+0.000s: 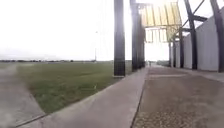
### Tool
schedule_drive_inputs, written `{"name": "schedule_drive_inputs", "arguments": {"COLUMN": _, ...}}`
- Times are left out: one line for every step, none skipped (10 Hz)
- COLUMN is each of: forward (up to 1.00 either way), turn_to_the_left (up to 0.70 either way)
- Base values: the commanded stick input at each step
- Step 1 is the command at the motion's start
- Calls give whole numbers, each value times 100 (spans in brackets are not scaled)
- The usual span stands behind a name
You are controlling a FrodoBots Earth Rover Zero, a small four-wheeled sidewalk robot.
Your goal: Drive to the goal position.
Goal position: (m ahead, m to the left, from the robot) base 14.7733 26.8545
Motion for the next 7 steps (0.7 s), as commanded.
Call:
{"name": "schedule_drive_inputs", "arguments": {"forward": -69, "turn_to_the_left": -28}}
{"name": "schedule_drive_inputs", "arguments": {"forward": -69, "turn_to_the_left": -29}}
{"name": "schedule_drive_inputs", "arguments": {"forward": -65, "turn_to_the_left": -34}}
{"name": "schedule_drive_inputs", "arguments": {"forward": -61, "turn_to_the_left": -40}}
{"name": "schedule_drive_inputs", "arguments": {"forward": -58, "turn_to_the_left": -46}}
{"name": "schedule_drive_inputs", "arguments": {"forward": -57, "turn_to_the_left": -35}}
{"name": "schedule_drive_inputs", "arguments": {"forward": -57, "turn_to_the_left": -36}}
